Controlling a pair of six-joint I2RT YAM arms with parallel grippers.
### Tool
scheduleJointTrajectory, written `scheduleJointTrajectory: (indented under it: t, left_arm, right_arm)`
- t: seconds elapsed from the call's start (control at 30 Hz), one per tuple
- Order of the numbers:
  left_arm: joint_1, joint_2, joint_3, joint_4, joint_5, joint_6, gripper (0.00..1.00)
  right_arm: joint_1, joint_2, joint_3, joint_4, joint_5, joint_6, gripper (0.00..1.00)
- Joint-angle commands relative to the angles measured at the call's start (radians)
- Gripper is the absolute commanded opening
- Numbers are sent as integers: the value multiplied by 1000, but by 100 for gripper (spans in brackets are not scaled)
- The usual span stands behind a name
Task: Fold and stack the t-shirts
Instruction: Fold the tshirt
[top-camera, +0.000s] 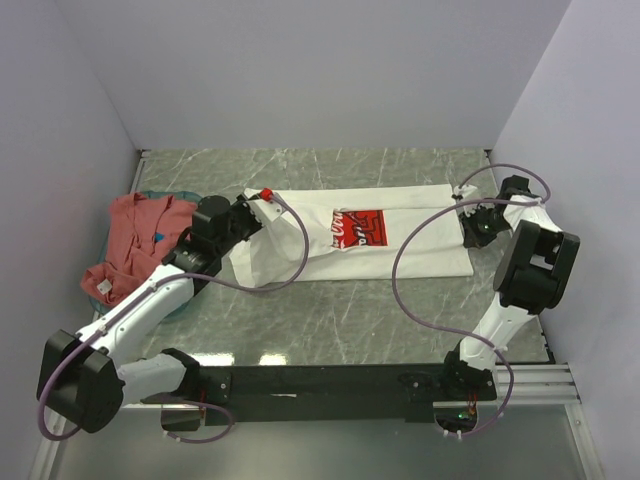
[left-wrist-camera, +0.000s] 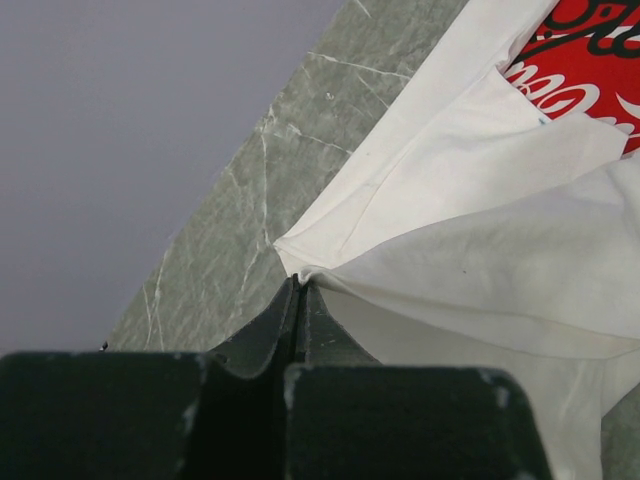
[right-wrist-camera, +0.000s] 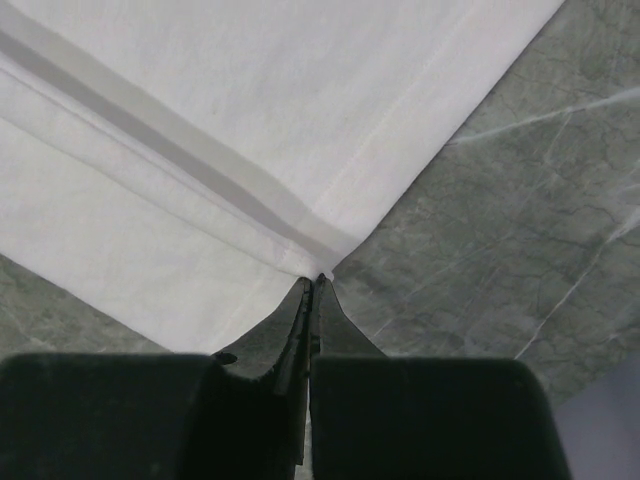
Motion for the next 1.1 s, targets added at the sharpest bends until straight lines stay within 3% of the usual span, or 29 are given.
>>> scheduleJointTrajectory:
  t: [0.0,0.53,0.63,0.67,0.77,1.07]
  left_arm:
    - [12,23,50,59,30,14,0]
    - [32,169,119,64,50,31,0]
    - [33,198,130,62,54,34,0]
    - [33,206,137,59,54,38,0]
    - [33,235,156,56,56,48,0]
    - [35,335,231,38,58,100,0]
  right_arm:
    - [10,20,53,32,21,30,0]
    - [27,44,76,41,47,53,1]
    - [29,38,74,61,45,79,10]
    - [27,30,76,67,48,103,22]
    - [27,-8,68,99,47,146,37]
    - [27,-178,-24,131,-89,215,41]
